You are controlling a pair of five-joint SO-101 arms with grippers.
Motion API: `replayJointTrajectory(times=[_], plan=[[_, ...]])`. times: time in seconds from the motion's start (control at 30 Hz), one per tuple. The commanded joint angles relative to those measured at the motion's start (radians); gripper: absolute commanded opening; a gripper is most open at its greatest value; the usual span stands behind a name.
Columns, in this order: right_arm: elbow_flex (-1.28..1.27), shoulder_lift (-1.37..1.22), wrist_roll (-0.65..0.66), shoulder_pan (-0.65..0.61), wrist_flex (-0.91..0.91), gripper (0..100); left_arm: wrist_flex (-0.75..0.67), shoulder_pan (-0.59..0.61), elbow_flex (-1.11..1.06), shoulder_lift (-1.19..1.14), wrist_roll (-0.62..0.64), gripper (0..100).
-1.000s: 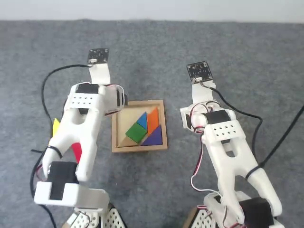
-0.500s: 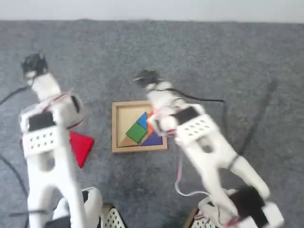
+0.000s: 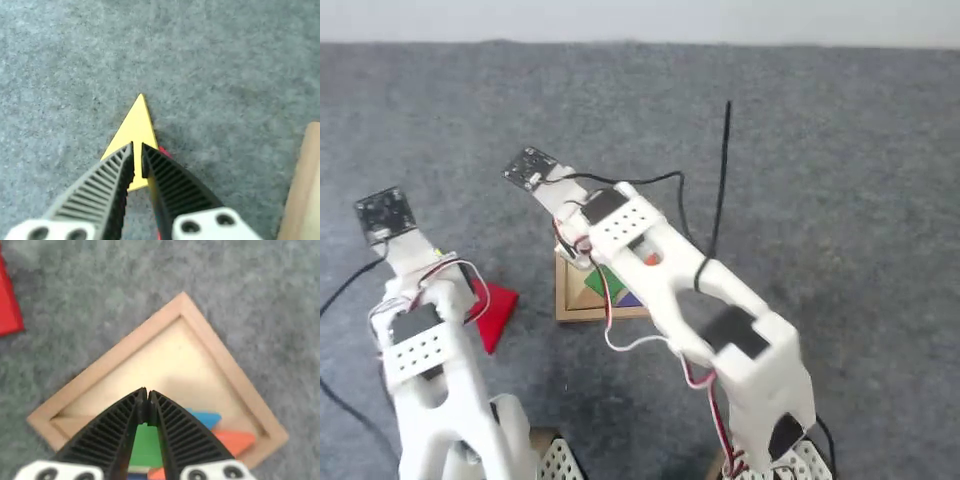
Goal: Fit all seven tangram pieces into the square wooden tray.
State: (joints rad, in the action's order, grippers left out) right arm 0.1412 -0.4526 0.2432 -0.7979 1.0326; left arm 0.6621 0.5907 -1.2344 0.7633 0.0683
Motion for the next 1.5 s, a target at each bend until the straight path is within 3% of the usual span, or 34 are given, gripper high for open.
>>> replayJointTrajectory(times=[0.0,0.47,0.77,1.07,1.47], plan=[[0.161,-0.077,0.011,0.005,0.021,0.9,-0.017,-0.043,0.005,0.051,-0.021,2],[0.176,-0.111,0.02,0.124,0.298,0.8,-0.021,-0.044,-0.007,0.069,-0.023,2],[0.193,0.039,0.092,0.074,0.266,0.8,-0.021,-0.043,-0.007,0.069,-0.023,2],[0.187,-0.087,0.097,0.173,0.165,0.8,-0.021,-0.043,-0.007,0.069,-0.023,2],[0.189,-0.162,0.098,0.174,0.285,0.8,-0.021,-0.043,-0.007,0.071,-0.023,2]])
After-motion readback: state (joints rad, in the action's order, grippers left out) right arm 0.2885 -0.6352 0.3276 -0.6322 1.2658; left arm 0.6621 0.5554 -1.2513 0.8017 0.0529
